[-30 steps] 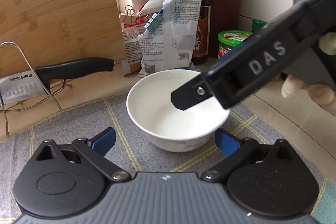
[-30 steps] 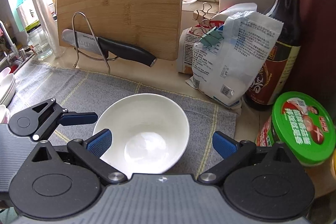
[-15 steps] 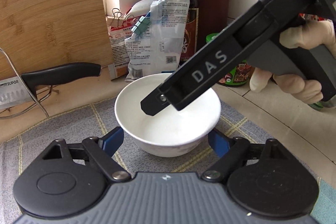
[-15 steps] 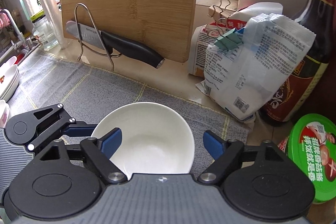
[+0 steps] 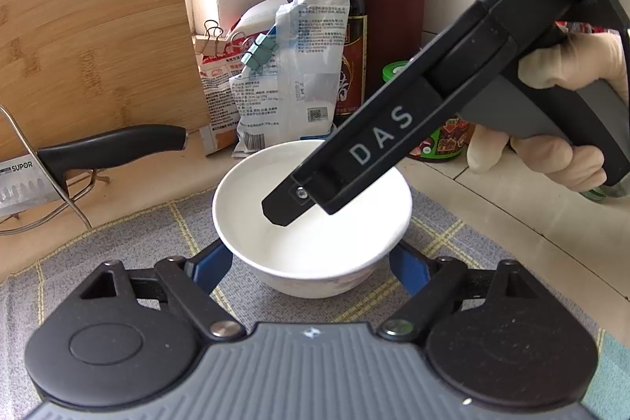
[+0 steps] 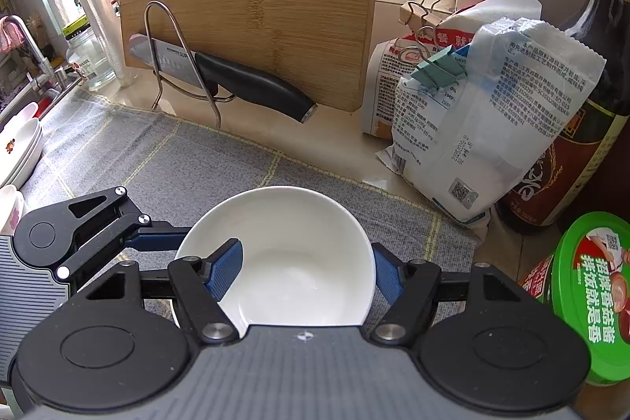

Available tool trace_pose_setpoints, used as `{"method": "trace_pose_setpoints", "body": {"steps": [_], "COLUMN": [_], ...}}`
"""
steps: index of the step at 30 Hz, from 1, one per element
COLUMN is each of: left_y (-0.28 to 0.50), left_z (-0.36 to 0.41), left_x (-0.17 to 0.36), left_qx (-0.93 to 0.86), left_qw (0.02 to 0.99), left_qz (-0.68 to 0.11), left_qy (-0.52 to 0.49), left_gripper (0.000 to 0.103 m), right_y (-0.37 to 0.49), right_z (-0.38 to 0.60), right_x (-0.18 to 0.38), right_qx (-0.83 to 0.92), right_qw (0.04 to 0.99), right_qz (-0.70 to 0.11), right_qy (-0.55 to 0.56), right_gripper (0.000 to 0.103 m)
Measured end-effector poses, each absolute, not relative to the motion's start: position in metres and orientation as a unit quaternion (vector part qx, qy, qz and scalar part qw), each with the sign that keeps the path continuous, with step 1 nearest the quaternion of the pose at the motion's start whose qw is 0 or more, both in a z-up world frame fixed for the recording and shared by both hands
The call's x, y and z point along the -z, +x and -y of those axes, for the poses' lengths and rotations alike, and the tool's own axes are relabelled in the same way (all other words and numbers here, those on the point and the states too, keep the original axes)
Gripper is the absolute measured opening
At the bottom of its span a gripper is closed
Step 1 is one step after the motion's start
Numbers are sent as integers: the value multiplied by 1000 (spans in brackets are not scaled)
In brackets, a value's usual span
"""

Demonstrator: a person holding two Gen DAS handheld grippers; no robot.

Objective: Organize plates and bowls
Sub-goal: 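Carry the held bowl with the right gripper over the two nested bowls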

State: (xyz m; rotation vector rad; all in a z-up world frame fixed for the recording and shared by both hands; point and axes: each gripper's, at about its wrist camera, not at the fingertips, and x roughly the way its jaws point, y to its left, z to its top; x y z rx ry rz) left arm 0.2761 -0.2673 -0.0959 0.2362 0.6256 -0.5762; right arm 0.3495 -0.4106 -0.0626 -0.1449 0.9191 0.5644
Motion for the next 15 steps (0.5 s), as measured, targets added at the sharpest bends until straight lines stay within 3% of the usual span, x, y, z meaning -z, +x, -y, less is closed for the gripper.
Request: {"method": "trace_pose_setpoints", "body": {"steps": [15], "left_y": [248], "left_z": [261], "left_x": [64], "left_qx": [268], "left_qw": [898], "left_qz": [-328], "left_qy": [116], "left_gripper": [86], "right_y": [321], "right_z": [399], "right_x": [45], "right_qx": [-285], "right_qw": [855], "right_qz": [-429], "right_qy": [-69], "right_gripper": [75]}}
